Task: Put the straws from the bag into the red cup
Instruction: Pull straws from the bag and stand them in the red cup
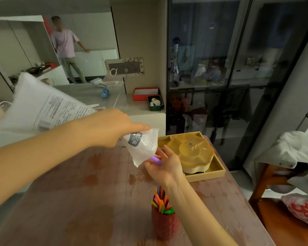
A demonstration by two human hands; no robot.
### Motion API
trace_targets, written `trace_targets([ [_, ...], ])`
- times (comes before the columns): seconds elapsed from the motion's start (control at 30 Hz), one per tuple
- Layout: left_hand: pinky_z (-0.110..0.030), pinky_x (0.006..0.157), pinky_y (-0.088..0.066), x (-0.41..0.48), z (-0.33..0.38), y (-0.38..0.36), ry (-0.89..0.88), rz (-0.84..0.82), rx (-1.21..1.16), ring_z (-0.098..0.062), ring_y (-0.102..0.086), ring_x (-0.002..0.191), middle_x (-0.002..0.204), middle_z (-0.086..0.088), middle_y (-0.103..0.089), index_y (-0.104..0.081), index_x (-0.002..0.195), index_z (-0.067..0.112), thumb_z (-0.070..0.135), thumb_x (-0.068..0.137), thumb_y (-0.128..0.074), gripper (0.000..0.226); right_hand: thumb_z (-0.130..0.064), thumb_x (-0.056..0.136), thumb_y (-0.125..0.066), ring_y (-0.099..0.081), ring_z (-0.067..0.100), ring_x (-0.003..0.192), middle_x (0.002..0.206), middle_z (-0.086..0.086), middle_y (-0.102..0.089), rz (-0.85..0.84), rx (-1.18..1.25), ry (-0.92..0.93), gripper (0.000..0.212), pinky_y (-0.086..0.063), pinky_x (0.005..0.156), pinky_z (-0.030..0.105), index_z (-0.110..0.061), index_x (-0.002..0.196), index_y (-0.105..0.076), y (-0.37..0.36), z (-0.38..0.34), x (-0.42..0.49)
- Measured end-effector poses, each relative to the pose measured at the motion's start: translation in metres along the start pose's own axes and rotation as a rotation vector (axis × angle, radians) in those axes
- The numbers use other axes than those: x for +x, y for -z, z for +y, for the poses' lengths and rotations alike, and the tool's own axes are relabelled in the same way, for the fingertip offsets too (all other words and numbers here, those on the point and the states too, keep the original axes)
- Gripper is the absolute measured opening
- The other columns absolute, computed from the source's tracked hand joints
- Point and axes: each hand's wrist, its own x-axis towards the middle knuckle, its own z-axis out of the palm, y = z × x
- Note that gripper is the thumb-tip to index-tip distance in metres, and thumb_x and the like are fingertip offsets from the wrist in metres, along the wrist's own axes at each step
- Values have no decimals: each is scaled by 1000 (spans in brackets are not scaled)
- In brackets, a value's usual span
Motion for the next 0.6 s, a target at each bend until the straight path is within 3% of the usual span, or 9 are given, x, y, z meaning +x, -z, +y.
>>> trace_targets([
  [0.1, -30, 61, -46, -15, -2, -25, 106, 91, -272, -13, -50, 71, 87, 4, -62, -1, 129, 63, 3, 79, -58, 97, -28, 96, -52, -63, 40, 106, 111, 24, -65, -47, -70, 61, 34, -56, 81, 47, 1, 113, -57, 8, -4, -4],
  [0.2, -31, 67, -50, -27, 1, -46, 205, 155, -502, -12, -54, 72, 80, 8, -60, -15, 127, 64, 5, 79, -65, 91, -29, 90, -58, -66, 37, 103, 104, 19, -71, -104, -121, 130, 36, -56, 80, 45, -1, 112, -58, 13, -5, -7],
  [0.37, -21, 64, -46, -35, 16, -66, 273, 265, -635, -10, -58, 73, 88, 4, -69, -43, 131, 41, 4, 73, -73, 75, -35, 80, -62, -71, 29, 95, 103, 14, -74, -203, -266, 238, 44, -59, 70, 35, -5, 112, -59, 15, 0, -12],
  [0.47, -9, 60, -37, -39, 24, -70, 305, 324, -689, -6, -57, 71, 87, 9, -68, -55, 123, 32, 0, 70, -74, 65, -37, 80, -60, -67, 27, 106, 119, 13, -68, -187, -459, 358, 53, -58, 76, 32, -7, 123, -57, 20, 5, -13],
  [0.6, -7, 55, -41, -41, 32, -72, 362, 363, -787, 7, -58, 63, 73, 24, -60, -65, 105, 25, -1, 64, -78, 50, -34, 78, -67, -60, 28, 118, 129, 11, -62, -208, -540, 368, 64, -52, 91, 37, -15, 136, -47, 25, 11, -15],
])
